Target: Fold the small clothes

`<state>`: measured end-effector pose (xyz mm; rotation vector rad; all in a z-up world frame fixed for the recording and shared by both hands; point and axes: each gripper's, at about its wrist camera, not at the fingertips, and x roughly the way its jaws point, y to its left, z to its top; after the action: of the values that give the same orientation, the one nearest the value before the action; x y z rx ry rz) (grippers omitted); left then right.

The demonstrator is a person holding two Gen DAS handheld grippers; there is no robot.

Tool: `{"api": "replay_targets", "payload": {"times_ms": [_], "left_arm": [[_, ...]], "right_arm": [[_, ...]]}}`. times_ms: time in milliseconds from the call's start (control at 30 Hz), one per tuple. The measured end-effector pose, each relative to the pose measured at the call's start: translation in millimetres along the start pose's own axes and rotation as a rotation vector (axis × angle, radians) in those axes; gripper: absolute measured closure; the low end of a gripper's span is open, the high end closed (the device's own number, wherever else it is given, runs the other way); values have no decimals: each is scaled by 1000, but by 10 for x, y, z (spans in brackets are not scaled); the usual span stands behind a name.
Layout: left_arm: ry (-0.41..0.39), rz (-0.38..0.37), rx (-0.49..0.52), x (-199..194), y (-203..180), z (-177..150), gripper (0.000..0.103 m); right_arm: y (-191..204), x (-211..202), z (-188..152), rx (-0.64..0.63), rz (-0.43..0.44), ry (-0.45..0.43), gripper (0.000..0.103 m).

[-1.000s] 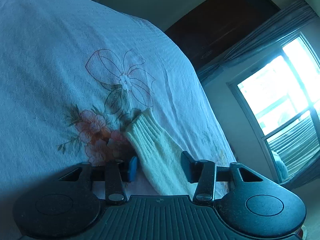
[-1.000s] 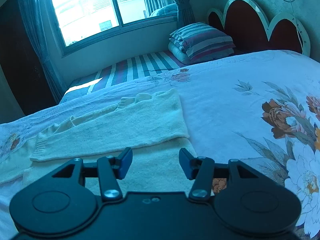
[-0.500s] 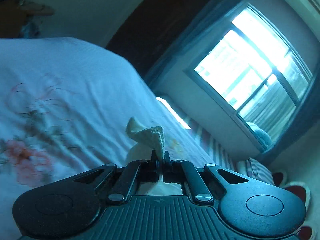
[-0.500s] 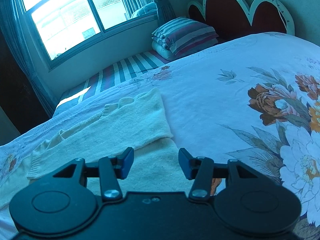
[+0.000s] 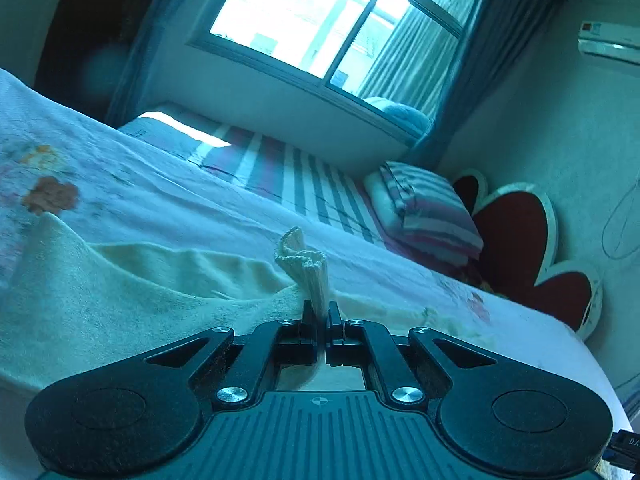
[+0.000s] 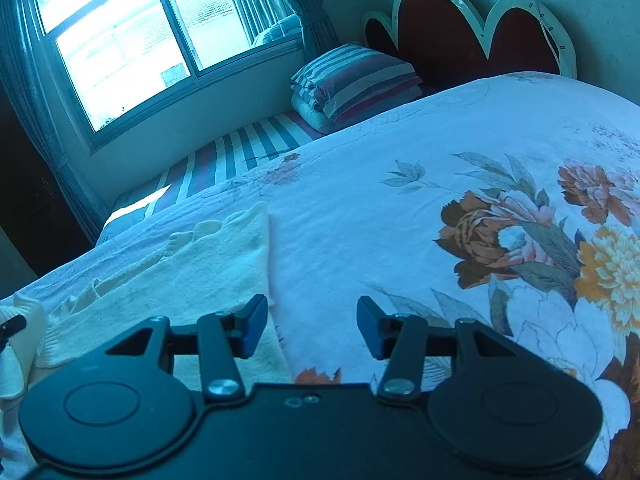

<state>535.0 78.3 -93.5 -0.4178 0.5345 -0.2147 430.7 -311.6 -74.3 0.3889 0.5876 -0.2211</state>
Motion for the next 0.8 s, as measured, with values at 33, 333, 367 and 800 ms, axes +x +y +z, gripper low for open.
{"api": "replay_targets", "payload": {"times_ms": [33,333,367,800], "left_arm": [[18,-4,12,75,-135,-59,100],[98,-33,114,344,-736,-404,33],[62,-12,142,246,-746,-410,32],[-6,386,31,-803,757,-351,32]], "right_arm": [[-39,-3,8,-2,0,2,53],[-107,55,38,-5,71,38,52],[-70,65,44,-8,88,40,52],[1308,701,-206,7,400,142,64]]}}
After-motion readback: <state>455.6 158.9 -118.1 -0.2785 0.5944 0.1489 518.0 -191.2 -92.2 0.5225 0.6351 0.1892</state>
